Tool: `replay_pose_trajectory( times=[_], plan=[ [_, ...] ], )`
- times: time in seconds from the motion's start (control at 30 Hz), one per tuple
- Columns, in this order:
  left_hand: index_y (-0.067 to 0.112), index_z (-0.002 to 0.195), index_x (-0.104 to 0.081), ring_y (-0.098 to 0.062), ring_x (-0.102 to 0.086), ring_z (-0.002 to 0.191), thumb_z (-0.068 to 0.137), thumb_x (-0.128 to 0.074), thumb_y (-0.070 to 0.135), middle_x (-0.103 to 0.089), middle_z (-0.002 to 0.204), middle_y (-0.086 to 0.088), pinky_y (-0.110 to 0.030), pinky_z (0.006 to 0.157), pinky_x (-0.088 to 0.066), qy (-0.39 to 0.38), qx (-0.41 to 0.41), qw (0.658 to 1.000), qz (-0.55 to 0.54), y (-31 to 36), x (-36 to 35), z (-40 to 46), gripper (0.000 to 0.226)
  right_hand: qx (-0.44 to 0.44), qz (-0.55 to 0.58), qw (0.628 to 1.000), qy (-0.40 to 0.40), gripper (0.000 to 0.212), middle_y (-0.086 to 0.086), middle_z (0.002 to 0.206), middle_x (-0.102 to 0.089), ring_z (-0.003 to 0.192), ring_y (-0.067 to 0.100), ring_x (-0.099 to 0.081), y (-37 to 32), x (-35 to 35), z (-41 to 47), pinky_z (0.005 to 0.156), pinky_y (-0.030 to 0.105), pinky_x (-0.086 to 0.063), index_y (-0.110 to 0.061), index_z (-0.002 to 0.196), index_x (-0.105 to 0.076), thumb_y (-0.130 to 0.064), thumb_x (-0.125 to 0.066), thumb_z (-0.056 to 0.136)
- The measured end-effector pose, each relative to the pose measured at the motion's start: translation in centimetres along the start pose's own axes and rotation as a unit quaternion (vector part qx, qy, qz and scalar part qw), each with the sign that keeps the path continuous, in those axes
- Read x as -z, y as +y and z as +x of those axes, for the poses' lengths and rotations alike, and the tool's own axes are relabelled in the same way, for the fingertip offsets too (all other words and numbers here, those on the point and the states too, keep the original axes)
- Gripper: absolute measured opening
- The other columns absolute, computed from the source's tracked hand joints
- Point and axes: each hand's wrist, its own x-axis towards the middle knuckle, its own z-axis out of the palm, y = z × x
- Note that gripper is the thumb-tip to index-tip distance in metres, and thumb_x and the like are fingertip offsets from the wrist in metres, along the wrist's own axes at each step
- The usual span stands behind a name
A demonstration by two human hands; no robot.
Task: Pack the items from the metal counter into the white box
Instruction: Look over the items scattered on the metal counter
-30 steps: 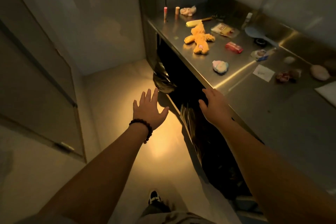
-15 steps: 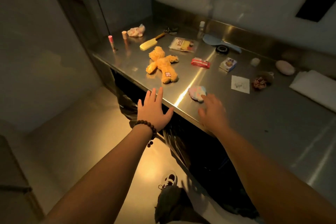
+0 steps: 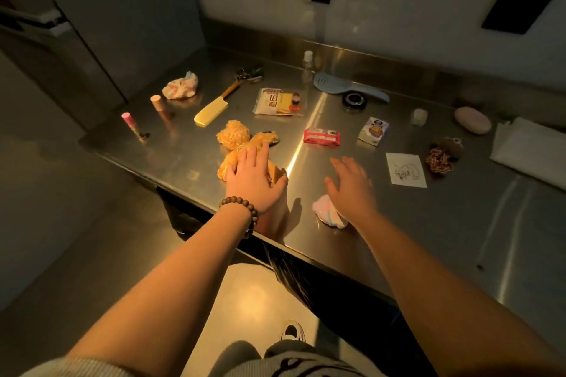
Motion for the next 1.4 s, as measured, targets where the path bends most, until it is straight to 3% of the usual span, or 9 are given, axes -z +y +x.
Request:
replay_pose_trajectory(
  times=[0.3,0.4,0.57,0.67,0.9,1.13,1.4],
  plan=[
    [0.027,0.149,-0.007,-0.024,-0.010,0.143,0.085,-0.038,0.062,-0.013,0.157,-0.003,-0.053,0.114,-0.012,-0.042,-0.044,0.998,0.008,-1.2,-0.8,3.3,0.080,-0.038,-0.026,0.999,0.000,0.051,0.004,0.154,-0.028,0.141,0.025,-0.022,-0.3,-1.8,1.4,0.111,0.046,-0.028,-0.027,0.145,-0.032,-0.040,-0.040,0.096],
    [0.028,0.149,-0.006,-0.026,-0.006,0.143,0.085,-0.039,0.061,-0.011,0.157,-0.004,-0.054,0.113,-0.011,-0.050,-0.060,0.997,0.005,-1.9,-0.9,3.9,0.079,-0.046,-0.030,0.998,-0.003,0.056,0.003,0.155,-0.024,0.142,0.024,-0.020,-0.9,-2.3,0.9,0.111,0.048,-0.028,-0.030,0.145,-0.029,-0.050,-0.040,0.094],
    [0.029,0.149,0.003,-0.030,0.012,0.143,0.079,-0.030,0.073,0.009,0.157,-0.007,-0.058,0.112,0.002,-0.018,-0.064,0.997,0.028,-4.6,-0.9,4.3,0.088,-0.053,-0.094,0.993,0.053,0.076,-0.001,0.160,-0.005,0.146,0.022,-0.004,-2.1,-3.1,-1.4,0.113,0.045,-0.008,-0.040,0.147,-0.011,-0.075,-0.030,0.083],
    [0.030,0.147,0.013,-0.032,0.018,0.141,0.071,-0.022,0.085,0.016,0.156,-0.010,-0.059,0.111,0.004,-0.016,-0.040,0.999,0.024,-6.7,-1.7,3.8,0.100,-0.092,-0.130,0.985,0.063,0.085,0.000,0.160,0.003,0.146,0.023,0.002,-1.8,-4.3,-3.4,0.114,0.047,-0.005,-0.042,0.148,-0.001,-0.083,-0.022,0.077],
    [0.026,0.145,0.022,-0.032,0.021,0.140,0.065,-0.018,0.094,0.024,0.154,-0.011,-0.059,0.112,0.003,-0.088,-0.023,0.996,-0.001,-7.9,-4.0,4.3,0.112,-0.132,-0.135,0.980,0.056,0.087,0.004,0.159,0.011,0.145,0.028,0.006,-1.8,-7.1,-4.2,0.114,0.053,-0.007,-0.042,0.148,0.006,-0.082,-0.025,0.078],
    [0.029,0.144,0.024,-0.025,0.026,0.139,0.062,-0.013,0.096,0.028,0.152,-0.004,-0.058,0.112,0.006,-0.114,-0.077,0.990,0.006,-5.4,-5.4,8.1,0.111,-0.136,-0.140,0.979,0.056,0.084,0.004,0.159,0.012,0.145,0.032,0.006,-1.8,-7.2,1.0,0.115,0.057,-0.005,-0.044,0.146,0.012,-0.084,-0.017,0.078],
    [0.031,0.142,0.025,-0.024,0.022,0.140,0.059,-0.011,0.098,0.025,0.153,-0.004,-0.056,0.109,0.012,-0.125,-0.084,0.989,0.002,-3.0,-7.5,14.6,0.112,-0.133,-0.134,0.981,0.048,0.075,0.006,0.160,0.004,0.145,0.034,0.001,-0.5,-6.3,9.0,0.113,0.060,-0.008,-0.044,0.146,0.009,-0.080,-0.009,0.082]
  ],
)
